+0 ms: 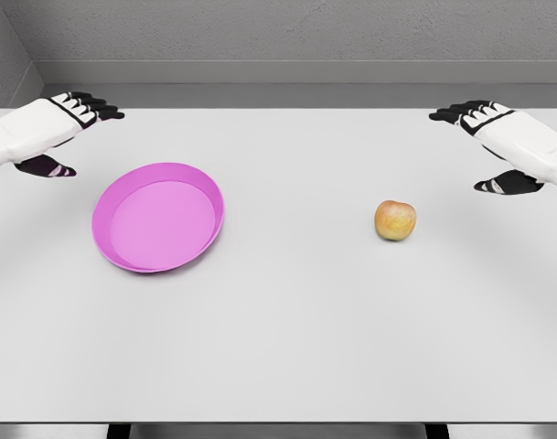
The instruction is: Put the apple on the plate with both arms
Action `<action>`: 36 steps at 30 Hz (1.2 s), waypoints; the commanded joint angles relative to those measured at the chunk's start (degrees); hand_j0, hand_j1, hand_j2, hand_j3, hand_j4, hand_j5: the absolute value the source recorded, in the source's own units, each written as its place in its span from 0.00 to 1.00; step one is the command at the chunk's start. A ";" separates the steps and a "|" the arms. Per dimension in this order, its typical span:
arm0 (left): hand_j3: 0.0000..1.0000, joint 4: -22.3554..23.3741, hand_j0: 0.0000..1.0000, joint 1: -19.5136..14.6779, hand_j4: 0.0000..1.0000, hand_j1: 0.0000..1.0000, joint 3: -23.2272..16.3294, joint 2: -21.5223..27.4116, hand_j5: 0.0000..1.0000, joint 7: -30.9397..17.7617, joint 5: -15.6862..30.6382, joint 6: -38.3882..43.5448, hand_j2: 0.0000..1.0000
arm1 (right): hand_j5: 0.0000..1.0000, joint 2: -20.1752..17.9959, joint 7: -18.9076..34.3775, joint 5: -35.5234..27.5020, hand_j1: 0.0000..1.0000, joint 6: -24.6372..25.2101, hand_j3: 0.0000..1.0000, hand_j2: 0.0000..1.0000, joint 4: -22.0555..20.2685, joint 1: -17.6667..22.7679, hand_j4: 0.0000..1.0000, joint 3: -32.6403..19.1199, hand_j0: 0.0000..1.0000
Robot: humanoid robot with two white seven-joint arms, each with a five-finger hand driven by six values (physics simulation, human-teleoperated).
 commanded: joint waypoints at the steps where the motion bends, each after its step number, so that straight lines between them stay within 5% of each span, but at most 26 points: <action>1: 1.00 0.00 1.00 0.00 1.00 1.00 0.04 -0.01 1.00 0.03 0.26 0.02 1.00 | 1.00 -0.07 -0.02 -0.12 1.00 0.02 1.00 1.00 -0.06 0.00 1.00 0.00 1.00; 4: 1.00 0.18 1.00 0.00 1.00 1.00 0.04 -0.10 1.00 0.03 0.17 0.02 1.00 | 1.00 -0.07 -0.29 -0.38 1.00 0.64 1.00 1.00 0.20 0.00 1.00 1.14 1.00; 9: 1.00 0.18 1.00 0.00 1.00 1.00 0.04 -0.19 1.00 0.03 0.09 0.02 1.00 | 1.00 0.54 0.15 -0.38 1.00 1.78 1.00 1.00 0.47 -5.80 1.00 12.65 1.00; 14: 1.00 0.36 1.00 -0.09 1.00 1.00 0.04 -0.36 1.00 0.03 -0.35 0.02 1.00 | 1.00 2.74 15.88 -0.38 1.00 6.61 1.00 1.00 0.29 -10.63 1.00 14.76 1.00; 19: 1.00 0.44 1.00 -0.09 1.00 1.00 0.21 -0.36 1.00 0.03 -0.35 0.02 1.00 | 1.00 3.88 23.09 -0.47 1.00 7.32 1.00 1.00 0.55 -13.01 1.00 15.02 1.00; 29: 1.00 0.53 1.00 -0.35 1.00 1.00 0.48 -0.71 1.00 0.03 -0.44 0.02 1.00 | 1.00 10.03 25.64 -0.47 1.00 10.04 1.00 1.00 8.20 -23.38 1.00 27.68 1.00; 36: 1.00 0.62 1.00 -0.53 1.00 1.00 0.39 -0.71 1.00 0.03 -0.88 0.02 1.00 | 1.00 10.74 25.55 -0.47 1.00 10.04 1.00 1.00 10.66 -24.08 1.00 29.88 1.00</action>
